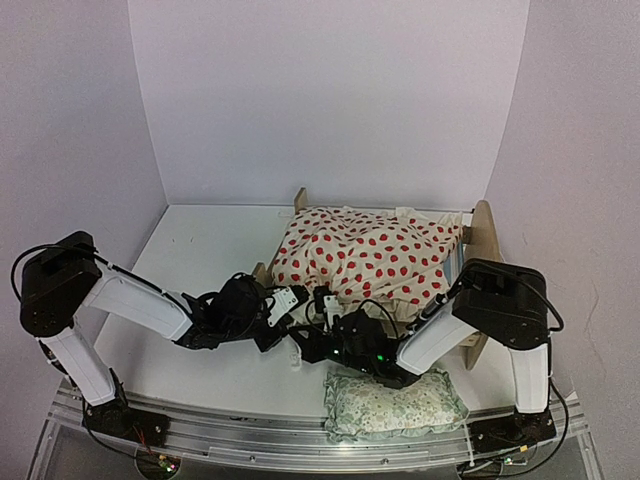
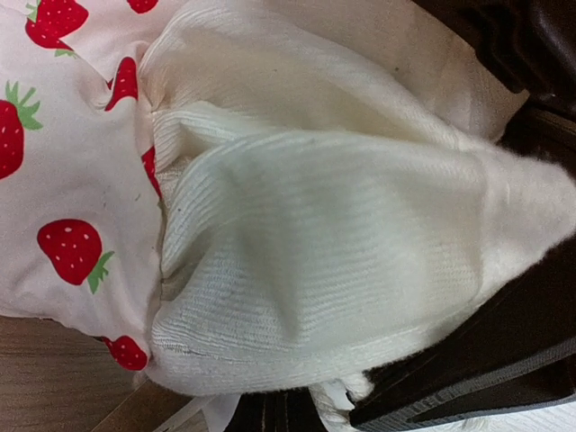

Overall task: Set up the pet bed
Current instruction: Tie the left ropes of the mattress closest to the robot on the bed frame.

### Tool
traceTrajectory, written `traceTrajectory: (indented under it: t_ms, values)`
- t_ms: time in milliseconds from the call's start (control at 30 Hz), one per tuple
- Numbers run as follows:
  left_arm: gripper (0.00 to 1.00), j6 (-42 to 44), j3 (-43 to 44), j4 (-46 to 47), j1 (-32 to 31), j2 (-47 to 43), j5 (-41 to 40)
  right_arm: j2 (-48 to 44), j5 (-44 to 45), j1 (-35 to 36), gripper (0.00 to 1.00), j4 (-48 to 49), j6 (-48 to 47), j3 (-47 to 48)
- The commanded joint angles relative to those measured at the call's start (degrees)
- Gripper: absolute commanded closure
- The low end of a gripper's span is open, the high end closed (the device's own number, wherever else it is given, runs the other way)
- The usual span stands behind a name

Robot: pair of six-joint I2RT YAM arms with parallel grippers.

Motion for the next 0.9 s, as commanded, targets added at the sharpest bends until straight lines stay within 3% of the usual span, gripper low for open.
traceTrajectory:
  t_ms: [0, 233, 400, 700, 867]
  values:
    - [1.00, 0.77, 2.84, 4.39, 0.13, 1.26, 0.47, -3.29, -2.73, 0.18, 0.98, 1.39, -0.72, -0.89]
    - [1.00, 1.08, 1.37, 9.91, 0.13, 1.84, 6.55, -4.10, -4.57, 0.21, 0.83, -1.10, -2.24, -1.01]
    - [1.00, 1.40, 2.37, 9.88, 0.10, 4.18, 7.18, -6.15, -4.64, 0.19, 0.77, -1.20, -3.42, -3.13]
    - [1.00, 2.08, 3.84, 9.25, 0.13, 6.67, 7.41, -13.94, -3.03, 0.18, 0.57, -2.43, -5.96, -11.45]
    - [1.00, 2.30, 3.79, 9.48, 0.14, 6.91, 6.76, -16.95, 0.93, 0.18, 0.57, -3.94, -6.48, -15.23]
